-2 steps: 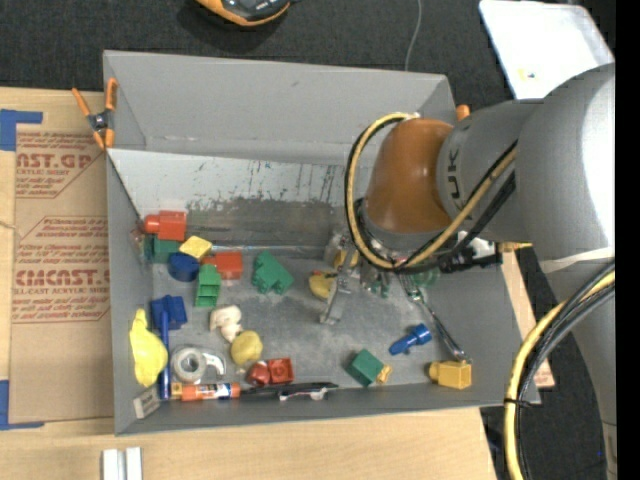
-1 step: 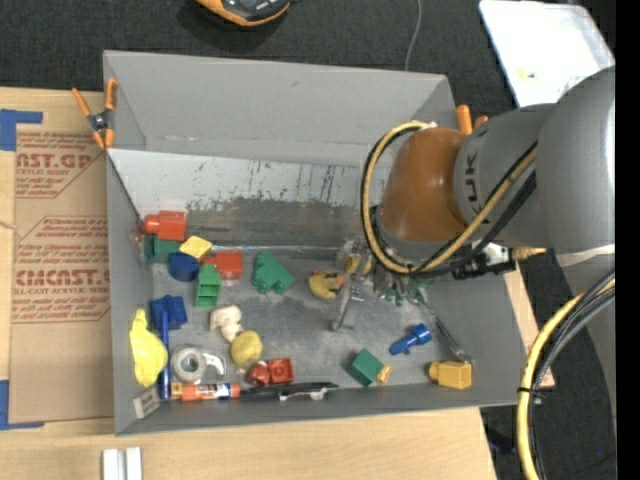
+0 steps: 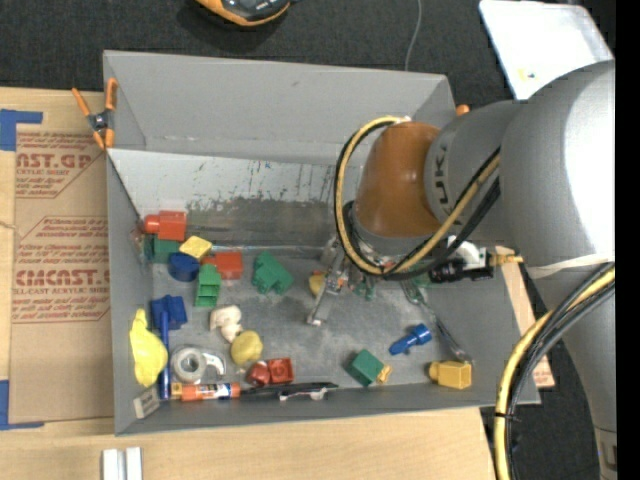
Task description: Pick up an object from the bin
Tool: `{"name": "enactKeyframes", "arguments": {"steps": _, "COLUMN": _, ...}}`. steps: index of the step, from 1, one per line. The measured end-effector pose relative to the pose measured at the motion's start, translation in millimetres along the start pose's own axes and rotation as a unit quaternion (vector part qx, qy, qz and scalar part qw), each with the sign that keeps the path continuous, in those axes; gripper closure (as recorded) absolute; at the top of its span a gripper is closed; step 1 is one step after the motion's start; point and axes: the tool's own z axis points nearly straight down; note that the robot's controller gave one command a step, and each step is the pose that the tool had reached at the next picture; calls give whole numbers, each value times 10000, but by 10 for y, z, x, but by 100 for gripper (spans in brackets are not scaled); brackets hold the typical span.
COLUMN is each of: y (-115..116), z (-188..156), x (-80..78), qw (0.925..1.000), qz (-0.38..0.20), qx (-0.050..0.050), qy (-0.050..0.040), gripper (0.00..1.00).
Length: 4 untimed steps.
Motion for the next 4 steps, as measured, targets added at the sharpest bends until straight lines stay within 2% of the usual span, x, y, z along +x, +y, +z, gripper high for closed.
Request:
{"name": "enactKeyframes", "arguments": {"steps": 1, "y": 96, "z": 0, "x": 17, "qw": 10000, "qz": -51, "qx": -8, "qy": -2, "gripper": 0}}
{"name": "enactKeyframes", "arguments": {"steps": 2, "y": -38, "z": -9, "x": 122, "qw": 9953, "qz": -973, "qx": -13, "qy": -19, "gripper": 100}}
{"name": "enactKeyframes", "arguments": {"steps": 4, "y": -97, "z": -101, "x": 153, "qw": 9948, "qz": -1014, "qx": -9, "qy": -5, "gripper": 100}}
